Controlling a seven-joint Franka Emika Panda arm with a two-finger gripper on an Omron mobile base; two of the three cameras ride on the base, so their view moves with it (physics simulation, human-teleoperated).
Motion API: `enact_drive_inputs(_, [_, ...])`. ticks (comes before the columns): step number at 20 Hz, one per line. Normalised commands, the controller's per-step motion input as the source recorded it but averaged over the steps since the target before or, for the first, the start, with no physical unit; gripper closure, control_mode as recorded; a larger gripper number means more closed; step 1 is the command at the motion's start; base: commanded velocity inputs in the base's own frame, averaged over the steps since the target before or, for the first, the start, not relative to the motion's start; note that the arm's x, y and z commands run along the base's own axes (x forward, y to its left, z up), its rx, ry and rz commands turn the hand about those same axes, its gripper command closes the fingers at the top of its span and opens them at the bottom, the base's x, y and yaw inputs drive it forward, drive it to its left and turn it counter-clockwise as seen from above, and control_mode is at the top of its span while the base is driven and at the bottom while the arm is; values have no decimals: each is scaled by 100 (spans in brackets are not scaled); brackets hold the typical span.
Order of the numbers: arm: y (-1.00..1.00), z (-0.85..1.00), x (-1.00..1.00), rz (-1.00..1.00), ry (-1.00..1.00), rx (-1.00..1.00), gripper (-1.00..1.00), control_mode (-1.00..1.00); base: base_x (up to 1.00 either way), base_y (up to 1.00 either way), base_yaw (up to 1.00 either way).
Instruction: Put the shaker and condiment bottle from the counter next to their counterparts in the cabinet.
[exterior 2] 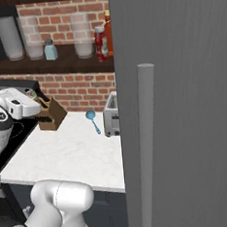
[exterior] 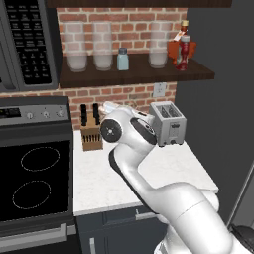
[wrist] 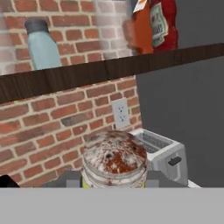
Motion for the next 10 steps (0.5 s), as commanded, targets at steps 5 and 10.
enact_drive_inputs(5, [0, 61, -13, 2, 0, 0, 100, -100, 0, 0, 0])
enact_drive_inputs(10, [0, 53, -21, 1, -2, 0, 100, -100, 0, 0, 0])
